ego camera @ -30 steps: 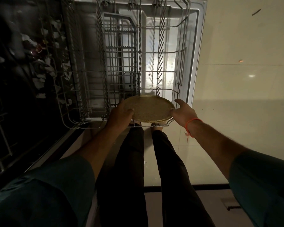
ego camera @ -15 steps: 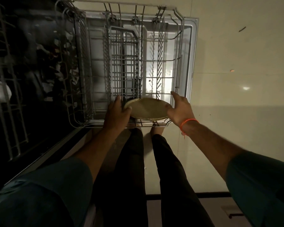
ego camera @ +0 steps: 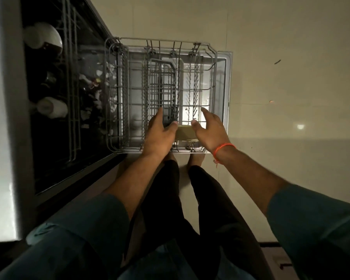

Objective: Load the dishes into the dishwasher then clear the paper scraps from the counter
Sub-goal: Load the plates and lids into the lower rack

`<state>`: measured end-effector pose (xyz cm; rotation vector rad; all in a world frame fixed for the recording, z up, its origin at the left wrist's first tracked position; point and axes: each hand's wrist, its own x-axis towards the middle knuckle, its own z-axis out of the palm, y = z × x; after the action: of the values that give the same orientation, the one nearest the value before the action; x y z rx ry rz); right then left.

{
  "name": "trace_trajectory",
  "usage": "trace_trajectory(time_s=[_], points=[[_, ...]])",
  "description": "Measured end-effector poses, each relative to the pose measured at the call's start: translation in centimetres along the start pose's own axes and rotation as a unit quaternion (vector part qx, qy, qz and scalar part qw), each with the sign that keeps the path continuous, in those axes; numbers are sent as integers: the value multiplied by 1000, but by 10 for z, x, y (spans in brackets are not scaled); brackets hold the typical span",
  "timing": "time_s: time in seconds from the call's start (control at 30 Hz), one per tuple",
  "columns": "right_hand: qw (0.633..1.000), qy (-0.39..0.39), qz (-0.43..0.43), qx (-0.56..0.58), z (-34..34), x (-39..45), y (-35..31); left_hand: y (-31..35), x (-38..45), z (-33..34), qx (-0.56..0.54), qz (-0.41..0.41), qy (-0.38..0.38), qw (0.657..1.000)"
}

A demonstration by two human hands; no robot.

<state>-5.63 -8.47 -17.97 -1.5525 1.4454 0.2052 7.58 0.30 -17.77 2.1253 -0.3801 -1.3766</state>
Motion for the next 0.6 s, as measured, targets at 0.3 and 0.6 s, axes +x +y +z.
trace_trajectory(time_s=[0.3,0.6], points=[[993,10,-83,84,-34,-100,-78,56,-93,-30,-81,103,-5,991],[972,9,-180,153,-73,-183,-128,81,-195,-76,-153,182,40,971]])
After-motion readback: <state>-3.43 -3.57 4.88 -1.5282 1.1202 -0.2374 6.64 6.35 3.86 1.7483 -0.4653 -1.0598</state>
